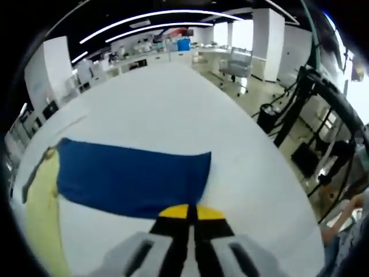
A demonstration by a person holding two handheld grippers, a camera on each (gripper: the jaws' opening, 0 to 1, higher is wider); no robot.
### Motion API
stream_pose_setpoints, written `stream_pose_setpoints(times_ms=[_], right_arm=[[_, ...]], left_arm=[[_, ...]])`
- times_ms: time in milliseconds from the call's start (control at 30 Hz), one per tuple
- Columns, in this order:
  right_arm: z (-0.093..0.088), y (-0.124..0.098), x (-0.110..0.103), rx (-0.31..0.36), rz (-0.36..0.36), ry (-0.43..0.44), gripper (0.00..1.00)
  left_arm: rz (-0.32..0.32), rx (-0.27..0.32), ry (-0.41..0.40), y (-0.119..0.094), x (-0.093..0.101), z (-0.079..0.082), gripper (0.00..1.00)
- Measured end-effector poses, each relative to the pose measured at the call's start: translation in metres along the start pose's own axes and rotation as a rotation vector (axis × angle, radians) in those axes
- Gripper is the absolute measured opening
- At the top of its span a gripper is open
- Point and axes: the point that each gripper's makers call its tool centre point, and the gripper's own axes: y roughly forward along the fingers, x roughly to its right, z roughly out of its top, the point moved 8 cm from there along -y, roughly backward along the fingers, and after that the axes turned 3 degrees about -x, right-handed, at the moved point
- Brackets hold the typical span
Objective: Fold the garment on the visible template until the final outline fits inside the template.
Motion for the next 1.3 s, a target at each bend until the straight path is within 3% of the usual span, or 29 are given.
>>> stream_pose_setpoints(times_ms=[433,533,633,767,900,1300], right_arm=[[0.026,-0.024,-0.025,0.059,0.042,-0.035,0.00],[0.036,-0.021,-0.025,0.068,0.056,-0.043,0.00],[0.036,-0.033,-0.042,0.077,0.070,-0.054,0.00],[0.053,-0.027,-0.050,0.092,0.101,-0.074,0.00],[0.056,-0.036,-0.069,0.102,0.122,-0.091,0.00],[0.073,-0.032,-0.111,0.103,0.187,-0.163,0.00]], left_arm=[[-0.037,-0.006,0.017,0.000,0.004,0.002,0.99],[-0.041,-0.004,0.021,0.000,0.006,0.005,0.99],[-0.042,0.000,0.020,-0.001,0.007,0.006,0.99],[-0.046,-0.008,0.013,-0.001,0.008,0.004,0.99],[-0.049,-0.009,0.011,-0.002,0.008,0.004,0.99],[-0.065,-0.006,0.016,-0.002,0.011,0.006,0.98]])
